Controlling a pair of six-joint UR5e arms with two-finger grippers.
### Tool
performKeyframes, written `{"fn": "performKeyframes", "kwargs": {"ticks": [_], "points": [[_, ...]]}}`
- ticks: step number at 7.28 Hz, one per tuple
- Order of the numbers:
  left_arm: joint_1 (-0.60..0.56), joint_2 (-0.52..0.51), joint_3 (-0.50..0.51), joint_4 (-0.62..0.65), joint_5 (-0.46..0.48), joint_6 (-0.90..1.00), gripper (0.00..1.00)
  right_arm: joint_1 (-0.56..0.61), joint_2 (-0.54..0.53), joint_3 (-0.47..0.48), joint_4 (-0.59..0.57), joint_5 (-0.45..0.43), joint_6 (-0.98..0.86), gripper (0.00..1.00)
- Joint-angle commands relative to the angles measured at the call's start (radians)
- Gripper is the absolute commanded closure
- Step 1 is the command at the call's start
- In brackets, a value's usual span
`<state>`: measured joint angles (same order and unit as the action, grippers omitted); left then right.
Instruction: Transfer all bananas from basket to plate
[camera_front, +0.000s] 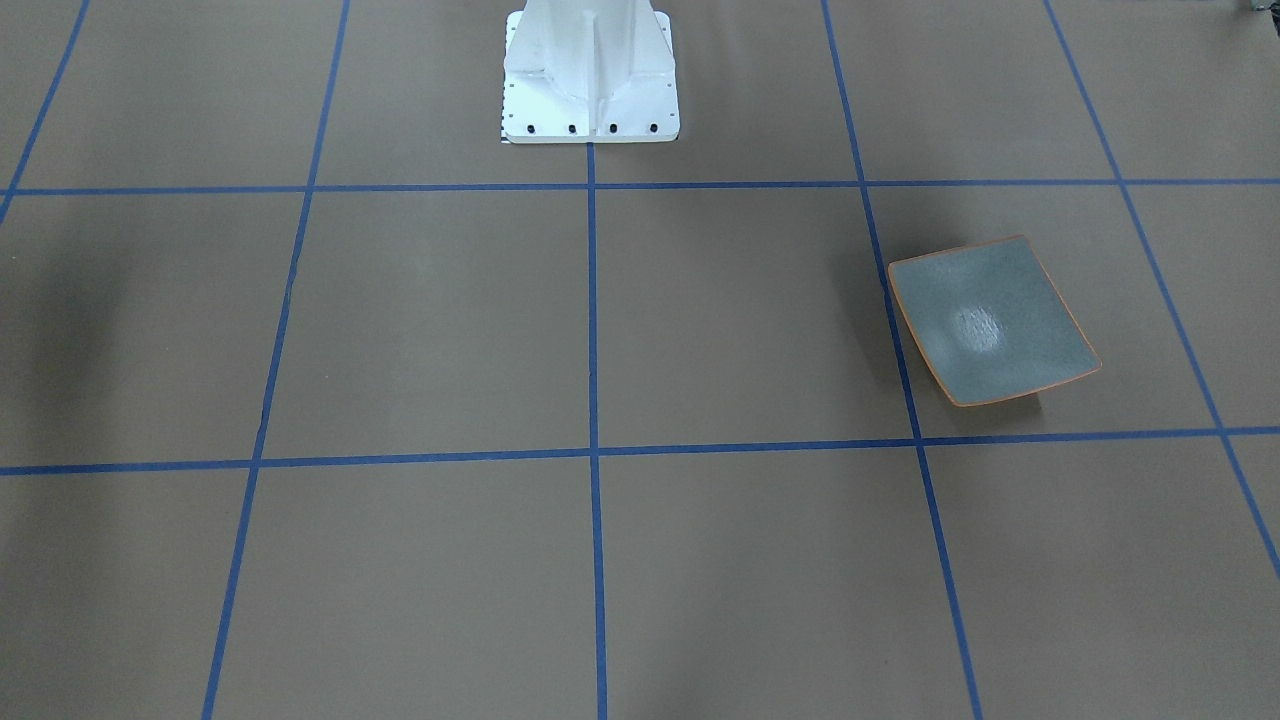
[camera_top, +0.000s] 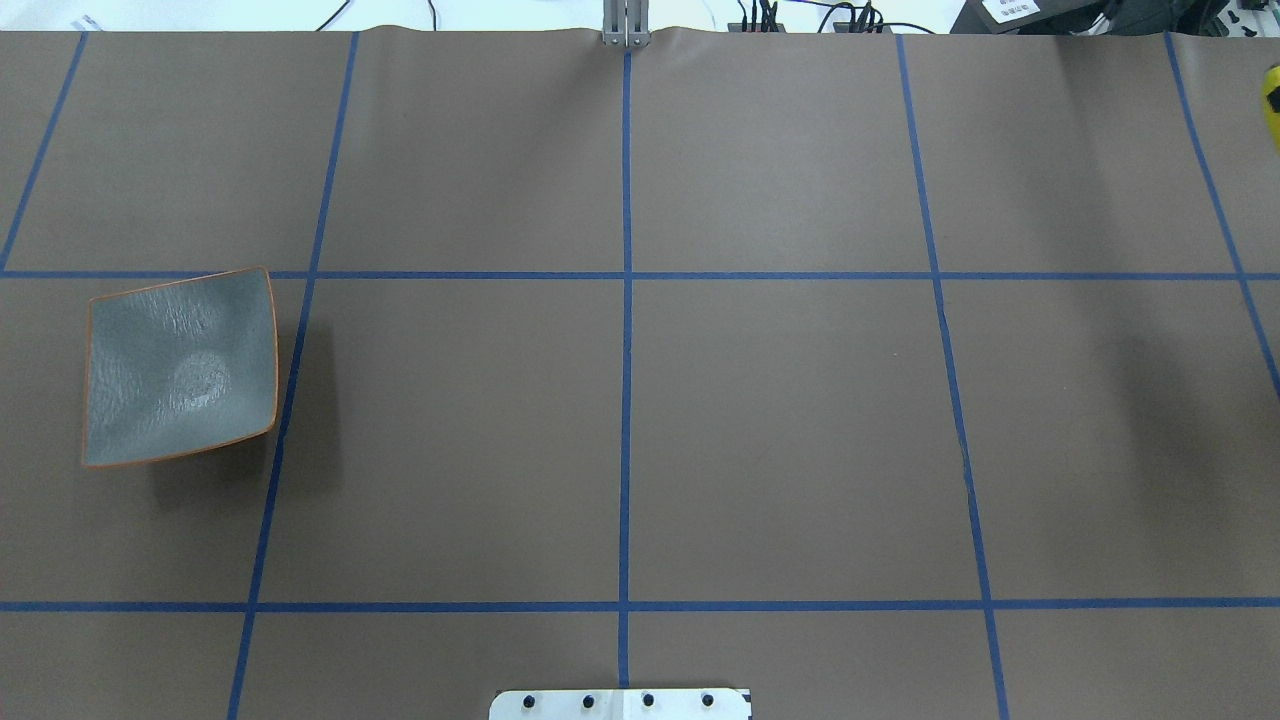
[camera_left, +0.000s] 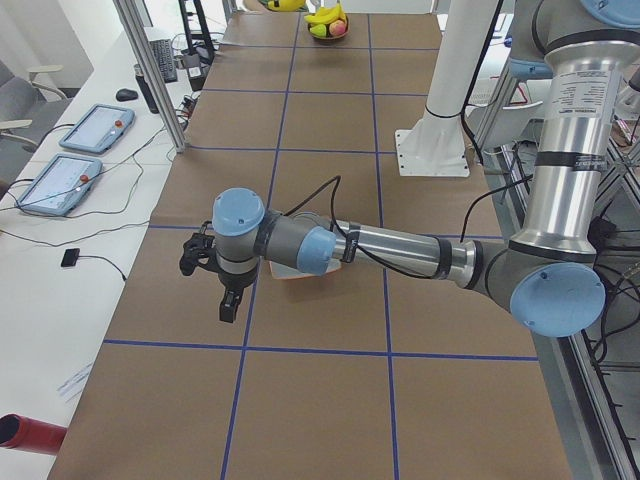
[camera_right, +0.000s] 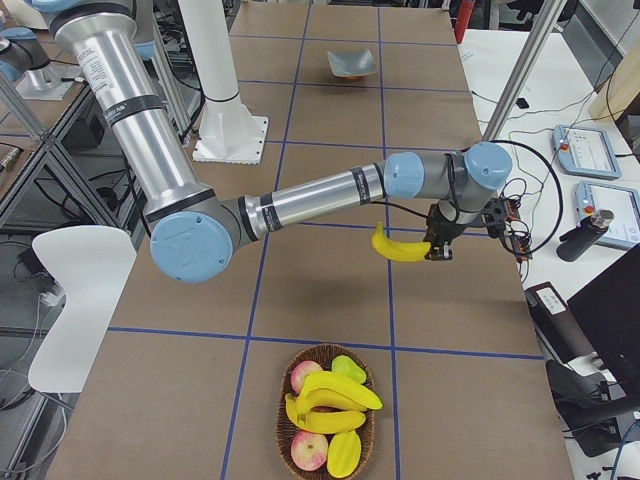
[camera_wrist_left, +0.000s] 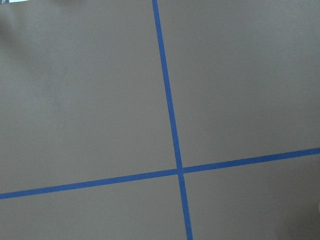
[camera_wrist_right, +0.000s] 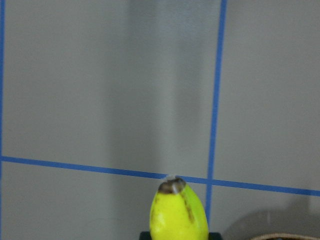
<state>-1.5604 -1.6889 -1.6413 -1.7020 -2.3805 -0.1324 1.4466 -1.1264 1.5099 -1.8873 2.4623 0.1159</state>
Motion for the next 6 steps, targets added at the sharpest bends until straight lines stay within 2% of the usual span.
{"fn": "performKeyframes", "kwargs": {"ticks": [1, 4, 6], "points": [[0.092, -0.064, -0.061, 0.001, -0.092, -0.224, 0.0, -0.17, 0.048, 0.152, 0.011, 0.014, 0.372, 1.0], [0.29, -0.258, -0.126, -0.004, -0.141, -0.671, 0.0, -0.343, 0.104, 0.205, 0.219, 0.001, 0.805, 1.0], [0.425, -0.361, -0.163, -0.042, -0.137, -0.943, 0.0, -0.415, 0.147, 0.249, 0.258, -0.026, 0.965, 1.0]]}}
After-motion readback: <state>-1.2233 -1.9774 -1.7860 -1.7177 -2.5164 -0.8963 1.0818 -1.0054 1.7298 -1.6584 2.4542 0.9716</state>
